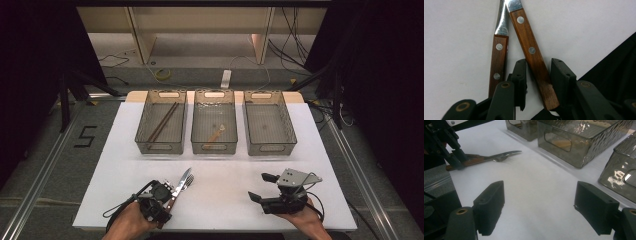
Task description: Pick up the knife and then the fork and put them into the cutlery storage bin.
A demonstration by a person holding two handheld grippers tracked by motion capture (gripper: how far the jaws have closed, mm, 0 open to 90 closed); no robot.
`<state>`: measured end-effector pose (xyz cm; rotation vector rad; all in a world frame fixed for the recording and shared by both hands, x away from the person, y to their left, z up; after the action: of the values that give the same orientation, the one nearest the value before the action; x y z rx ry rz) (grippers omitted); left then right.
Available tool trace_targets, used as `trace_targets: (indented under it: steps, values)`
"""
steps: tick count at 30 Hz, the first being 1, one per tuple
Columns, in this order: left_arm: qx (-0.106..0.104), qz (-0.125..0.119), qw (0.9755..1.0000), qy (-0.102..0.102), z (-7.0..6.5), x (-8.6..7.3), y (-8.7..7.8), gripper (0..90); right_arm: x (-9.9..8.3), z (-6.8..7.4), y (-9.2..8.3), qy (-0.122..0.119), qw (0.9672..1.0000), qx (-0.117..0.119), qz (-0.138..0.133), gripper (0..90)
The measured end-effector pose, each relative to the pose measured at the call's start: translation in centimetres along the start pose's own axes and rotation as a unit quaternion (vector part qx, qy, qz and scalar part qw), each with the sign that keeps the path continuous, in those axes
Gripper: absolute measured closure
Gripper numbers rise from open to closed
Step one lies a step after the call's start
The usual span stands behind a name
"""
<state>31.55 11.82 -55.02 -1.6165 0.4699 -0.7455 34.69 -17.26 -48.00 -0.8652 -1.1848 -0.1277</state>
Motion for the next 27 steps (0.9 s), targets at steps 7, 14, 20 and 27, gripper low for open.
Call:
trace_targets:
  steps: [7, 14, 20, 27]
  values:
    - [0.012, 0.008, 0.9999, 0.004, -0.06, 0.10, 0.08, 65.8, -0.03, -0.01, 0.05, 0.000, 1.0000, -0.002, 0.001, 25.1]
    - [0.006, 0.007, 1.0000, 0.002, 0.14, 0.07, 0.03, 68.5, -0.02, -0.01, 0.06, -0.001, 1.0000, -0.002, 0.001, 25.4]
    - [-0.004, 0.001, 1.0000, -0.007, 0.41, 0.09, 0.02, 72.2, -0.03, -0.02, 0.08, 0.000, 1.0000, -0.002, 0.002, 25.6]
    - [-0.009, -0.003, 0.9999, -0.011, 0.58, 0.10, 0.01, 74.7, -0.03, -0.03, 0.07, 0.000, 1.0000, -0.001, 0.001, 25.6]
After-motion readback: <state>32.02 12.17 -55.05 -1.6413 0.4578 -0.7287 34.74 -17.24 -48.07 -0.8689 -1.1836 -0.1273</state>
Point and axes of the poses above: each handheld gripper's, and its own axes: y roughly forward along the jaws, x roughly out of its top, z roughly to its left, the point moved 9 cm from there along y, roughly forward along the jaws, and after that the axes turned 3 degrees about y, right-handed, at the moved point
